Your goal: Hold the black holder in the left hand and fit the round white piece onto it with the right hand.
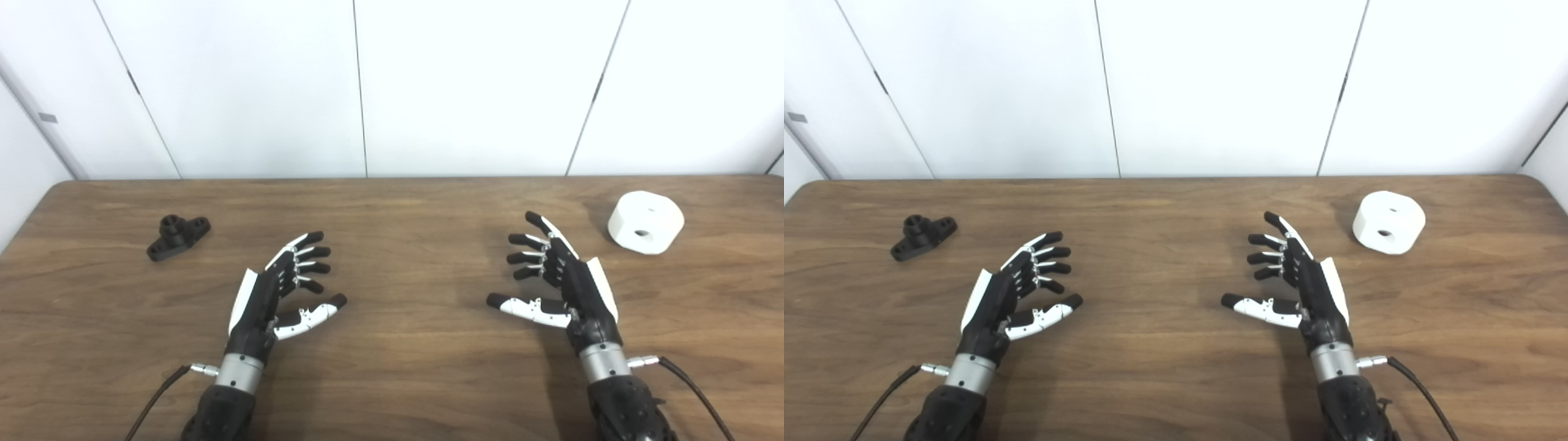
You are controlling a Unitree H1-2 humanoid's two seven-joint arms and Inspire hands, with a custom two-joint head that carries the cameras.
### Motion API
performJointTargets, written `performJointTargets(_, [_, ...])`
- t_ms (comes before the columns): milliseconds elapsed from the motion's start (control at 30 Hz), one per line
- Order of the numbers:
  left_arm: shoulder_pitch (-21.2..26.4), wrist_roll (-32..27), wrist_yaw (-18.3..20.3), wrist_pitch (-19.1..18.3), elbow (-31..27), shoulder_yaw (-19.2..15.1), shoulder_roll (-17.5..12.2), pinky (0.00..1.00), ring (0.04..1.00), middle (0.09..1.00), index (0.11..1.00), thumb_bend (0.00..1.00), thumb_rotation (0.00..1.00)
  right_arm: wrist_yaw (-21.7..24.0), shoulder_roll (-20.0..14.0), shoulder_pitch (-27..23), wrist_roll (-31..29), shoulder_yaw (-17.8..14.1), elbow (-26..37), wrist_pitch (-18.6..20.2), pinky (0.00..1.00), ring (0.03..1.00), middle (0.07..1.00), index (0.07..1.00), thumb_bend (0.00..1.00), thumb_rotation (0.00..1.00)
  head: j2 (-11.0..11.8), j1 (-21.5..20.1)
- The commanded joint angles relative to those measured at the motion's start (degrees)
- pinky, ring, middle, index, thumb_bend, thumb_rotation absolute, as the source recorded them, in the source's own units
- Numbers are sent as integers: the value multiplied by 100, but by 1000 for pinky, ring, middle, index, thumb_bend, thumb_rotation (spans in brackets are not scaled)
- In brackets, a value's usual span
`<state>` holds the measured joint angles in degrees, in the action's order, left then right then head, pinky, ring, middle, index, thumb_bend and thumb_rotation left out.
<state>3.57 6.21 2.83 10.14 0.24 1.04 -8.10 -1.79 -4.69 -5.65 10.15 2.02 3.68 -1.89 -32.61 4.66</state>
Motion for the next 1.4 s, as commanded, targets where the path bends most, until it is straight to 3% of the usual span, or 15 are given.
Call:
performJointTargets(0, [176,41,-51,202,-38,21,33,547,697,774,842,652,0,25,-48,-132,-78,-39,133,-218,566,670,768,892,711,0,34,283])
performJointTargets(200, [191,344,-224,139,49,163,261,585,695,759,818,668,9,96,-213,-106,-196,-132,174,-238,567,674,773,901,687,0,293,1359])
performJointTargets(433, [259,494,-353,253,295,263,465,567,712,759,795,689,2,118,-252,-64,-329,-236,247,-123,595,680,772,907,667,0,639,1827])
performJointTargets(567, [275,515,-389,250,336,279,528,567,705,760,784,678,0,131,-222,-56,-367,-253,414,80,591,685,779,919,642,0,683,1900])
performJointTargets(1100, [228,471,-351,89,200,276,556,579,704,759,772,672,0,287,-278,-17,-463,-229,618,167,638,723,808,939,598,0,652,1944])
performJointTargets(1367, [340,573,-368,196,148,169,318,565,711,758,738,654,0,259,-209,-42,-380,-204,682,330,613,706,797,930,610,0,629,1980])
